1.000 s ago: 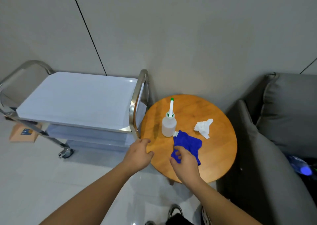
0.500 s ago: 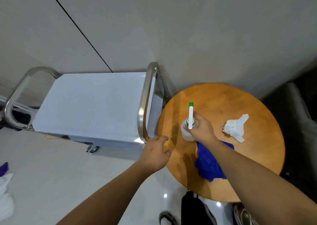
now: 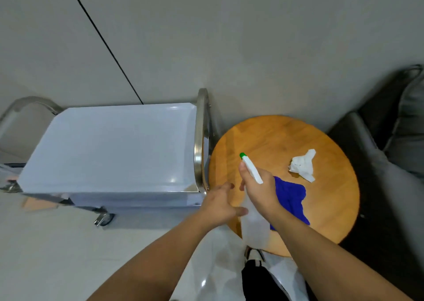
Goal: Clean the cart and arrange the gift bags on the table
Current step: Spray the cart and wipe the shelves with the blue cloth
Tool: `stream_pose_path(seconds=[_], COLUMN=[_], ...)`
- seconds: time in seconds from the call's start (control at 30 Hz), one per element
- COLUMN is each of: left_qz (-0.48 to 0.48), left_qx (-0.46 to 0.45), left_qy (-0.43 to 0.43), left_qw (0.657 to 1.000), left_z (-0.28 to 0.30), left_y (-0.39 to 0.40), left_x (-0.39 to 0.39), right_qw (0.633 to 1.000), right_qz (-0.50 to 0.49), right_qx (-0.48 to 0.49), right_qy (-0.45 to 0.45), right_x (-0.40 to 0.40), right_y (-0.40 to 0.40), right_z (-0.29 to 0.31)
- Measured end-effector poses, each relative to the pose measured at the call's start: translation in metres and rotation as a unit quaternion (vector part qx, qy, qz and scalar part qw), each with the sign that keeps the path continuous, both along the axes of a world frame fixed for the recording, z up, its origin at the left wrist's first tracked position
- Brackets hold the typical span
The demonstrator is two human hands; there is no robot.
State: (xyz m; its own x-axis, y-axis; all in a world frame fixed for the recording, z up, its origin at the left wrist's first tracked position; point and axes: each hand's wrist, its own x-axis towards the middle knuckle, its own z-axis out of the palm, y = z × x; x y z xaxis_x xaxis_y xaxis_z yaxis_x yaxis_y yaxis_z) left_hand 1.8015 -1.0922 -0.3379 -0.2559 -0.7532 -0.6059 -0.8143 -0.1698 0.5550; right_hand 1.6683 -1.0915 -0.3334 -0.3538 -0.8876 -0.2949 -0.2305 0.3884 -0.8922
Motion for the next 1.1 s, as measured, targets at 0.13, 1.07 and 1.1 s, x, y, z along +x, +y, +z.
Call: stream_pose_path(seconds=[0.13,1.07,1.1], left_qz=[-0.028,0.125,0.127], left_qx=[0.007,0.025,0.039], left_qy=[0.098,0.204,0.206], left_qw=[0.995,0.971,0.97], left_z=[0.017,0.016,0.012], left_y=[0.027,0.031,0.023], left_x=[0.026,0.237,0.237], right_qw=[0.998,0.997,0.996], right_qz=[-0.046,0.009,0.01], right_qx=[-0.032,-0.028,-0.015], right_qy=[0.02,0.069,0.082], right_x=[0.043,0.267,0.266], right_y=[0.027,-0.021,-0.03], right_z=[0.049,0.061,0.058])
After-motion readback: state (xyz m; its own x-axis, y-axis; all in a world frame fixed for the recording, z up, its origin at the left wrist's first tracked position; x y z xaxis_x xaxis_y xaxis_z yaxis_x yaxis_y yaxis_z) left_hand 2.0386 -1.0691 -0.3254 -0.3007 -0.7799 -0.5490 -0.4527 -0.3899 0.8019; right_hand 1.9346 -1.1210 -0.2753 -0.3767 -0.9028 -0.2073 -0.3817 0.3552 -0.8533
